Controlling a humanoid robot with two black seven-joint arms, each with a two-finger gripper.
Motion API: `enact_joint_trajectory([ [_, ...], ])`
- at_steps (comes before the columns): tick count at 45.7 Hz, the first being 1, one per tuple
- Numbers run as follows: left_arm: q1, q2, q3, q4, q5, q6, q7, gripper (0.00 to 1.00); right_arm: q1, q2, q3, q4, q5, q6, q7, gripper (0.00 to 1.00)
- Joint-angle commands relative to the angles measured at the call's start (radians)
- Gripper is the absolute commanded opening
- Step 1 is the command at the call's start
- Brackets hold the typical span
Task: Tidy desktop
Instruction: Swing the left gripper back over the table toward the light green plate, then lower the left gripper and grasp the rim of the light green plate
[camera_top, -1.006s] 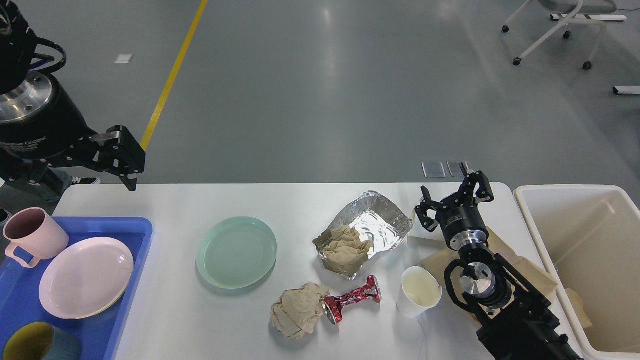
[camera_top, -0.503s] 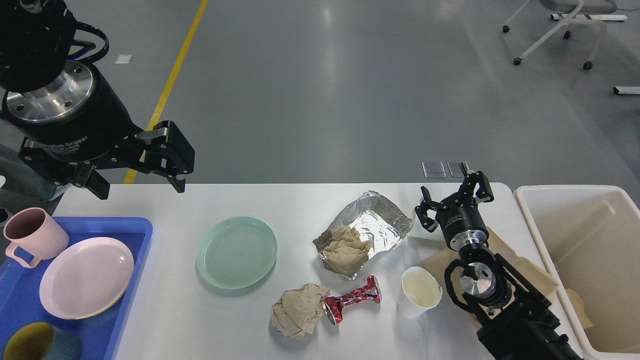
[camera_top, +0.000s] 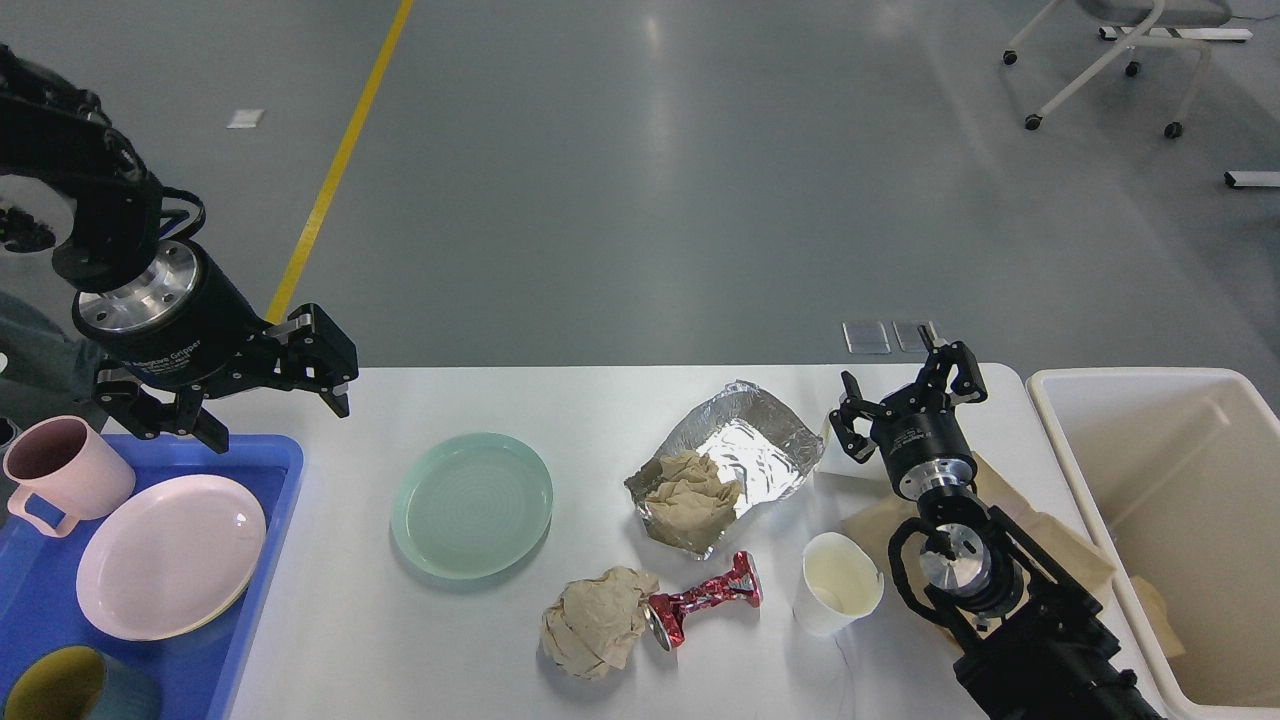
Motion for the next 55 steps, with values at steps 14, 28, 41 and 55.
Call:
enact_joint_trajectory([
  [14, 0.601, 0.059, -0.269, 0.159, -0.175, 0.591, 0.006, 0.96, -0.001, 0.000, 0.000, 0.000, 0.000, 0.000, 0.000, 1.00],
  [28, 0.868, -0.044, -0.453, 0.327, -0.258, 0.730, 0.009, 0.96, 0.001, 0.000, 0.000, 0.000, 0.000, 0.000, 0.000, 1.00],
  [41, 0.913, -0.086, -0.458, 0.390, -0.258, 0.737, 0.007, 0.96, 0.001, 0.000, 0.000, -0.002, 0.002, 0.000, 0.000, 1.00],
  [55, 0.978, -0.086, -0.477, 0.442, -0.258, 0.741, 0.007, 0.88, 0.001, 0.000, 0.000, 0.000, 0.000, 0.000, 0.000, 1.00],
])
